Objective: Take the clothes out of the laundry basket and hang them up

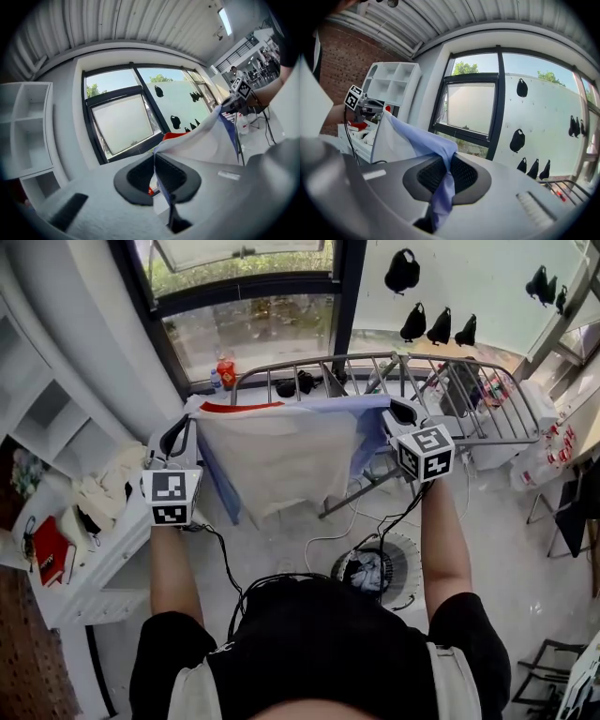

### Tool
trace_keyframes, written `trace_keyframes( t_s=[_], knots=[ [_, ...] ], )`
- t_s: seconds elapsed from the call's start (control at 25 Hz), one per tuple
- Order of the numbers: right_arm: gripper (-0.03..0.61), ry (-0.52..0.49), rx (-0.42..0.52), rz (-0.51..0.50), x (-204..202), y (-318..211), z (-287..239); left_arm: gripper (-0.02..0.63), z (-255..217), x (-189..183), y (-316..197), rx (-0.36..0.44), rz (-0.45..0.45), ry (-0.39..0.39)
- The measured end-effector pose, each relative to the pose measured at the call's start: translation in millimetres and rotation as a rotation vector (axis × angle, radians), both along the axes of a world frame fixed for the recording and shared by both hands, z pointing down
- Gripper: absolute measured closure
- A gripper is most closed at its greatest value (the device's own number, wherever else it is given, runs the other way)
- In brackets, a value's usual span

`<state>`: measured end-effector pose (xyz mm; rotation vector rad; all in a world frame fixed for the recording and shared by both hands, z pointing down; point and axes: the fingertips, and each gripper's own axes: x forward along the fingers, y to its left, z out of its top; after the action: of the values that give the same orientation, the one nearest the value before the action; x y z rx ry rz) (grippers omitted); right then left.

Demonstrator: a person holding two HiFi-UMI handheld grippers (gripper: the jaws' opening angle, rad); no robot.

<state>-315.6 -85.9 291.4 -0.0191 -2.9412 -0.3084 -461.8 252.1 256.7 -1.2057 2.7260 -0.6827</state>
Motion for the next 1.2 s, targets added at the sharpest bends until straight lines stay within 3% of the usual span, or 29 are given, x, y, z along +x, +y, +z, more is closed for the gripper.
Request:
trace_keyframes(
  t_s=[0.12, 0.36, 0.56, 0.92, 1.2],
  knots=[
    [0.545, 0.009, 0.049, 0.027, -22, -7, -3, 0.595, 3, -24, 0, -0.04, -0.032, -0.04],
    [0.543, 0.003, 0.145, 0.088, -72, -33, -20, 0.595, 4, -80, -14, -0.052, -0.039, -0.034],
    [0.543, 0.064, 0.208, 0.111, -122, -61, -17, 0.595, 8, -142, -44, -0.109, -0.027, -0.041],
    [0.541, 0.142, 0.23, 0.185, -212, -111, -8, 0.594, 15, -257, -103, -0.159, -0.017, -0.004],
    [0.541, 0.222, 0.227, 0.257, -266, -145, 26, 0.594, 55, -316, -138, -0.22, -0.009, 0.047]
  ],
)
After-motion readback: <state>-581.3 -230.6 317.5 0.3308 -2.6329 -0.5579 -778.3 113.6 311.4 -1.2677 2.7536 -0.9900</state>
